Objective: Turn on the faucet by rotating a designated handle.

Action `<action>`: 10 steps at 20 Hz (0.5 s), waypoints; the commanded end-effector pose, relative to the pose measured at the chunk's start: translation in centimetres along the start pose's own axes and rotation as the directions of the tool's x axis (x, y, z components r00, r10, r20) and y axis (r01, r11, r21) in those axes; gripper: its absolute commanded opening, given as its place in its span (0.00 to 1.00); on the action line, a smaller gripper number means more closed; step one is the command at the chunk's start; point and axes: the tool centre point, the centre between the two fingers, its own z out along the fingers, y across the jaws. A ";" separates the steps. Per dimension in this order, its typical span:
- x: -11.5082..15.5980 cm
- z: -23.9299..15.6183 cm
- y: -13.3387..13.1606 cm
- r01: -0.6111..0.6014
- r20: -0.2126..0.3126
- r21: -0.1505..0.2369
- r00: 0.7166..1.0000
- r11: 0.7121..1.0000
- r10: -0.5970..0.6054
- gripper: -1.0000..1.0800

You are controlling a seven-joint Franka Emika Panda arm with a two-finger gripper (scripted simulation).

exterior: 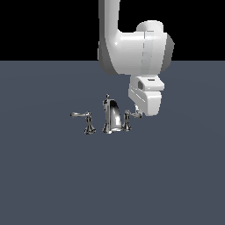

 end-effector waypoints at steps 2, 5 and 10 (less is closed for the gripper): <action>0.2 0.0 2.2 -0.014 0.003 -0.018 1.000 1.000 0.014 0.00; 0.6 0.0 2.1 -0.019 0.000 -0.014 1.000 1.000 0.019 0.00; -1.3 -0.1 3.0 -0.018 0.001 -0.016 1.000 1.000 0.018 0.00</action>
